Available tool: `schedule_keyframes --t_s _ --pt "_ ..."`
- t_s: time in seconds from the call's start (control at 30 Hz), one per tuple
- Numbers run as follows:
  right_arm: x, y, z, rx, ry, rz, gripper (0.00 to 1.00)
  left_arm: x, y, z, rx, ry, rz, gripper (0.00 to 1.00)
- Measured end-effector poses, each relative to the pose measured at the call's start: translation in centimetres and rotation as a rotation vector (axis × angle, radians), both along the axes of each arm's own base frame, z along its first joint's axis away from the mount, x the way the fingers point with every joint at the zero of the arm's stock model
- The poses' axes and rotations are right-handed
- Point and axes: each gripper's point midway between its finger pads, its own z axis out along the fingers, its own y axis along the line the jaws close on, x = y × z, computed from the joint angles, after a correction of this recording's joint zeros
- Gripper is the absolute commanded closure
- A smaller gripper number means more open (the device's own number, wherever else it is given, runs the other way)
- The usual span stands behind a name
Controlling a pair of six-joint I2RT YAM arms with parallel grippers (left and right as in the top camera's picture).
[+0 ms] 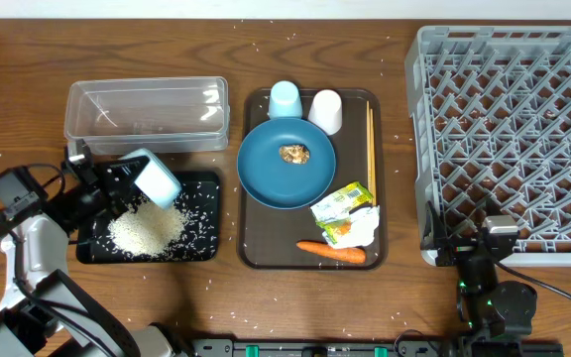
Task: Sort waste into correct bins and load items into the dishwasher rack
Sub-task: 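Tilt the white bowl with the left gripper, pouring rice onto the black tray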
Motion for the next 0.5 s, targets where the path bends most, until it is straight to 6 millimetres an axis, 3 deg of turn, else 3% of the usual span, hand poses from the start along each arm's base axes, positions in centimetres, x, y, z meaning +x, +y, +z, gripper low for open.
schedule_keyframes --t_s 0.5 --pt "0.0 0.0 0.0 0.0 0.0 0.0 0.01 0.63 0.46 0.28 -0.009 0.002 0.005 0.94"
